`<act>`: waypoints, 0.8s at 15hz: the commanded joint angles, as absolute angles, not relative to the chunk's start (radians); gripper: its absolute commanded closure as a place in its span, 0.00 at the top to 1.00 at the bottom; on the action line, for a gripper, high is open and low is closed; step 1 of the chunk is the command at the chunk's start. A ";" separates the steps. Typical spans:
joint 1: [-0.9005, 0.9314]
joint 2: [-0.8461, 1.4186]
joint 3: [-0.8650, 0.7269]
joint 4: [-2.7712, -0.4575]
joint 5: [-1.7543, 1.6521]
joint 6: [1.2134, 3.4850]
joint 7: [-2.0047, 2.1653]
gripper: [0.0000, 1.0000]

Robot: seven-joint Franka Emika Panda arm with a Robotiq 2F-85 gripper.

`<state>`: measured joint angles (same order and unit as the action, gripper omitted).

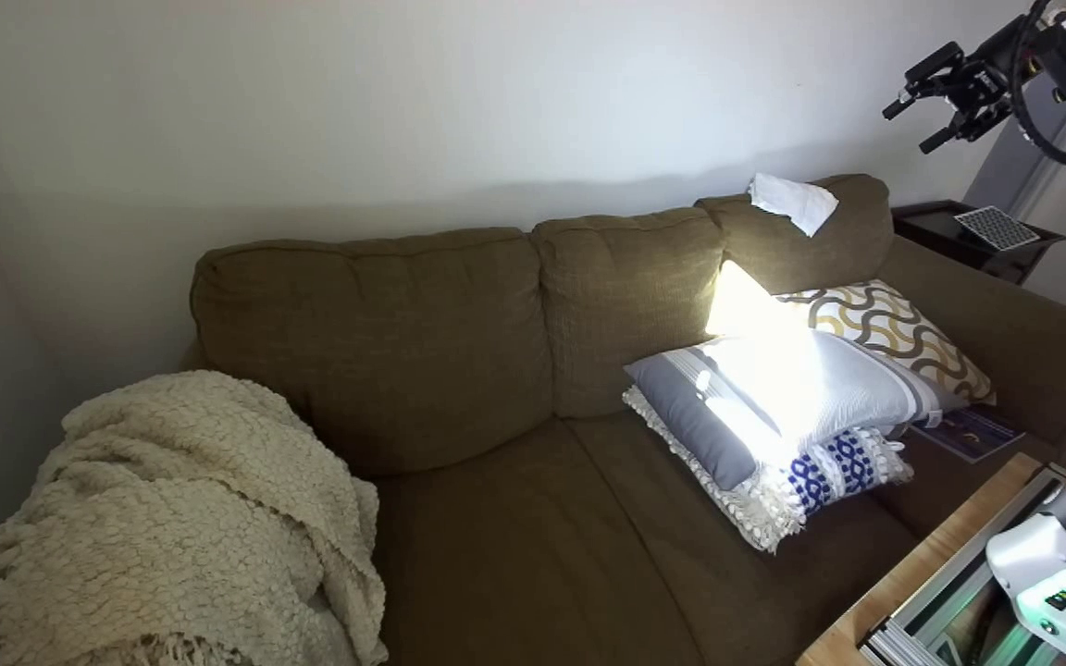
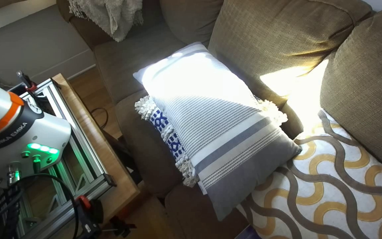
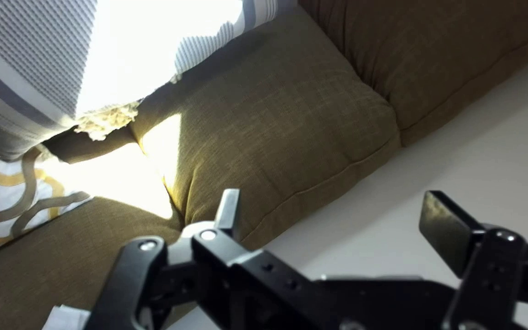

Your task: Remove the remote controller from under the striped pillow and put it on top of the pillow

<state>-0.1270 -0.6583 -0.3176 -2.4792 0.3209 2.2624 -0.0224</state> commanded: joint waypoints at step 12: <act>-0.076 -0.244 -0.541 -1.988 0.509 1.672 -0.377 1.00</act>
